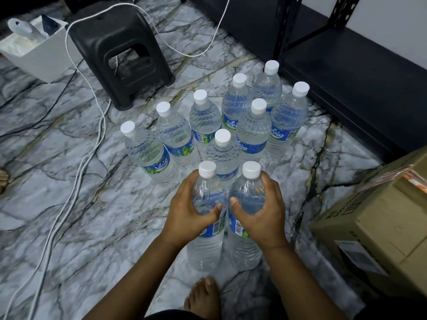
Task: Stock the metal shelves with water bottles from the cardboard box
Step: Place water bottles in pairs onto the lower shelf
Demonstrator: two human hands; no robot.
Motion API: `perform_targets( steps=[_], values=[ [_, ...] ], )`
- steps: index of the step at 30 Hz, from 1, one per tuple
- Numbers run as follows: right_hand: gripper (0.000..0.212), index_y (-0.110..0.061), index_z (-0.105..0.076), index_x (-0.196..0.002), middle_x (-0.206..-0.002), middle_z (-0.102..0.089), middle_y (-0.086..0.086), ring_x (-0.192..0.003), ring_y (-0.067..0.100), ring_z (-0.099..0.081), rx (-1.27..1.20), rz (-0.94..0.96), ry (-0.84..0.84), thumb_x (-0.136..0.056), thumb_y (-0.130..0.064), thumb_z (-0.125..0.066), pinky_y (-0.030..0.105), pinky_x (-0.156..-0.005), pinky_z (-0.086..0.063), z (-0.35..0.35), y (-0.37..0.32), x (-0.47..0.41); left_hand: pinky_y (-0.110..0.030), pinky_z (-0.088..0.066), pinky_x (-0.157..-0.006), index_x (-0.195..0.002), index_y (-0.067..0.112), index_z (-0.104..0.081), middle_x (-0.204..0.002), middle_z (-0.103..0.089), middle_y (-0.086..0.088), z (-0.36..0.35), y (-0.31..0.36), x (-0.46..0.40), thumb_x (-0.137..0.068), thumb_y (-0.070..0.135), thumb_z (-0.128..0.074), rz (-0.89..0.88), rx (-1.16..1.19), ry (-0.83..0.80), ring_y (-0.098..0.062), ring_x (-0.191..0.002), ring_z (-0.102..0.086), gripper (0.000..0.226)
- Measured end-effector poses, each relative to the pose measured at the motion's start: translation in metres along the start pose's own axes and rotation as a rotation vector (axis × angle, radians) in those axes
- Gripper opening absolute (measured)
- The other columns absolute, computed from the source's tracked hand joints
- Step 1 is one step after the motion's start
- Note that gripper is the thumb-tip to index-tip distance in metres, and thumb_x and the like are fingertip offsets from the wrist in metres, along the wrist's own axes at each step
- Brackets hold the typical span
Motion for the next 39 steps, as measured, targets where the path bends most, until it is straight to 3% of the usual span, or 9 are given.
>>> perform_targets(
  steps=[5, 10, 17, 24, 28, 34, 39],
  values=[
    [0.072, -0.018, -0.046, -0.133, -0.122, -0.05, -0.006, -0.113, 0.017, -0.056, -0.007, -0.015, 0.01, -0.071, -0.047, -0.069, 0.029, -0.089, -0.051, 0.006, -0.006, -0.003, -0.009, -0.044, -0.089, -0.125, 0.068, -0.031, -0.126, -0.054, 0.024, 0.001, 0.009, -0.003, -0.067, 0.047, -0.074, 0.011, 0.02, -0.012, 0.001, -0.116, -0.056, 0.075],
    [0.074, -0.016, -0.047, -0.134, -0.122, -0.052, -0.002, -0.113, 0.015, -0.055, -0.003, -0.046, -0.018, -0.072, -0.047, -0.069, 0.028, -0.09, -0.05, 0.014, -0.018, -0.011, -0.017, -0.046, -0.095, -0.127, 0.066, -0.032, -0.129, -0.053, 0.021, 0.008, 0.026, -0.008, -0.069, 0.045, -0.073, -0.009, 0.016, -0.008, -0.001, -0.118, -0.055, 0.074],
    [0.074, -0.02, -0.043, -0.135, -0.124, -0.051, -0.001, -0.115, 0.016, -0.054, 0.031, -0.142, -0.031, -0.071, -0.049, -0.069, 0.036, -0.089, -0.053, 0.047, -0.059, -0.022, -0.01, -0.045, -0.09, -0.123, 0.067, -0.033, -0.123, -0.05, 0.028, 0.028, 0.082, -0.02, -0.068, 0.045, -0.071, 0.029, 0.025, -0.06, 0.009, -0.113, -0.052, 0.071],
    [0.076, -0.021, -0.041, -0.137, -0.124, -0.044, -0.009, -0.121, 0.007, -0.048, 0.015, -0.206, -0.038, -0.072, -0.046, -0.072, 0.019, -0.099, -0.041, 0.093, -0.12, -0.046, -0.003, -0.038, -0.09, -0.119, 0.056, -0.037, -0.118, -0.049, 0.03, 0.054, 0.153, -0.031, -0.066, 0.043, -0.069, 0.077, 0.011, -0.144, 0.016, -0.111, -0.047, 0.064],
    [0.075, -0.014, -0.045, -0.136, -0.126, -0.047, -0.004, -0.12, 0.009, -0.049, 0.02, -0.254, -0.015, -0.072, -0.045, -0.072, 0.026, -0.097, -0.046, 0.124, -0.166, -0.06, -0.013, -0.043, -0.094, -0.123, 0.063, -0.035, -0.122, -0.049, 0.028, 0.076, 0.201, -0.038, -0.066, 0.046, -0.071, 0.112, 0.024, -0.18, 0.009, -0.114, -0.05, 0.07],
    [0.076, -0.011, -0.049, -0.134, -0.125, -0.052, 0.004, -0.119, 0.012, -0.051, 0.051, -0.31, 0.019, -0.071, -0.045, -0.071, 0.013, -0.096, -0.041, 0.178, -0.25, -0.08, -0.032, -0.051, -0.098, -0.127, 0.062, -0.035, -0.129, -0.056, 0.011, 0.117, 0.286, -0.052, -0.068, 0.041, -0.074, 0.129, 0.091, -0.232, -0.006, -0.119, -0.056, 0.075],
    [0.074, -0.015, -0.05, -0.132, -0.122, -0.054, 0.002, -0.113, 0.014, -0.055, 0.055, -0.356, 0.057, -0.069, -0.047, -0.072, 0.031, -0.09, -0.052, 0.218, -0.318, -0.096, -0.042, -0.049, -0.101, -0.128, 0.062, -0.035, -0.132, -0.056, 0.011, 0.151, 0.355, -0.068, -0.069, 0.039, -0.074, 0.111, 0.103, -0.253, -0.01, -0.123, -0.054, 0.074]
  ],
)
Point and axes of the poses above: each hand's wrist, its own x-axis away from the middle knuckle, its own z-axis out of the back of the hand, y = z × x, the point moved 2 cm from there along -x, towards the middle knuckle
